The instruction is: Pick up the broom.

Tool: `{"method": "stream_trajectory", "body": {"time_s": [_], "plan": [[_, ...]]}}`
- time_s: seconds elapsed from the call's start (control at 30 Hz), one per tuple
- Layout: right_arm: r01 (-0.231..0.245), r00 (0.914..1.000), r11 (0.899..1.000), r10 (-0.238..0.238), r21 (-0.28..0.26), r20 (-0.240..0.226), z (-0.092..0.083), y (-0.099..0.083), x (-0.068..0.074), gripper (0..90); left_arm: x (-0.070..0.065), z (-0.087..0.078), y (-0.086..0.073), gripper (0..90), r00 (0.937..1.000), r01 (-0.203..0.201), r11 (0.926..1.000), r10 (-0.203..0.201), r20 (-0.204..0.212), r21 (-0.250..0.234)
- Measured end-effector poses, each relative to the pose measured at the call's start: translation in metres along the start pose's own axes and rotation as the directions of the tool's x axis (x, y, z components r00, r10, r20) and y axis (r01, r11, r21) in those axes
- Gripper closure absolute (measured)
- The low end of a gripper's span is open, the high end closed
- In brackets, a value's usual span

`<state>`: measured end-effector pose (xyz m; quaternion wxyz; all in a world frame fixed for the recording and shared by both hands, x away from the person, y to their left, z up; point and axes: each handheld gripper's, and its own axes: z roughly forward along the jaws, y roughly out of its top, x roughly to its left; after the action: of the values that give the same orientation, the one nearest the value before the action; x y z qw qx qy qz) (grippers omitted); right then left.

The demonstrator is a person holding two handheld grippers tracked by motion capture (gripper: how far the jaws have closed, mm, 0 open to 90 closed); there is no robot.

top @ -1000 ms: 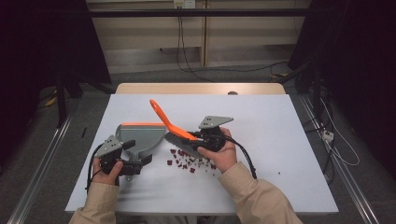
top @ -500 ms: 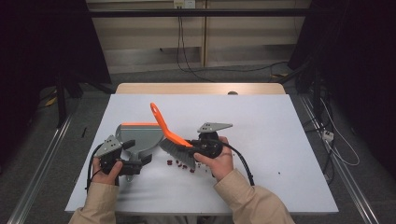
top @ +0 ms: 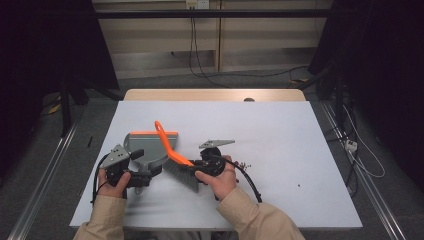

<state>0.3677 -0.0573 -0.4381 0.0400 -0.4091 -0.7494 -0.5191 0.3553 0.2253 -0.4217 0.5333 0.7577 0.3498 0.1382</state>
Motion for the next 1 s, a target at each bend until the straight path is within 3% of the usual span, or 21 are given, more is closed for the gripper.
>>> {"method": "stream_trajectory", "body": {"time_s": [0.1, 0.17, 0.3, 0.6, 1.0], "plan": [[0.035, 0.9960, 0.999, -0.037, 0.024, 0.081, 0.007, -0.001, -0.003, 71.3, 0.000, -0.001, 0.000, 5.2, 1.0000, -0.001, 1.0000, 0.001, 0.000, -0.003], [-0.011, 0.9967, 1.000, 0.009, 0.029, 0.081, 0.006, 0.000, -0.008, 71.3, 0.000, -0.001, 0.000, 5.2, 1.0000, -0.001, 1.0000, 0.001, 0.001, -0.002], [0.000, 0.9922, 0.999, -0.005, 0.040, 0.125, 0.002, -0.001, -0.008, 71.2, 0.000, 0.000, 0.000, 5.2, 1.0000, -0.005, 1.0000, 0.005, 0.003, 0.002], [-0.062, 0.9852, 0.998, 0.058, 0.021, 0.161, -0.013, -0.006, -0.021, 70.9, -0.002, 0.000, 0.000, 5.2, 1.0000, -0.005, 1.0000, 0.005, 0.003, 0.000], [-0.083, 0.9735, 0.997, 0.080, 0.003, 0.214, -0.038, -0.012, -0.034, 70.9, -0.002, 0.000, 0.000, 5.2, 0.9999, -0.010, 0.9999, 0.010, 0.003, 0.002]]}}
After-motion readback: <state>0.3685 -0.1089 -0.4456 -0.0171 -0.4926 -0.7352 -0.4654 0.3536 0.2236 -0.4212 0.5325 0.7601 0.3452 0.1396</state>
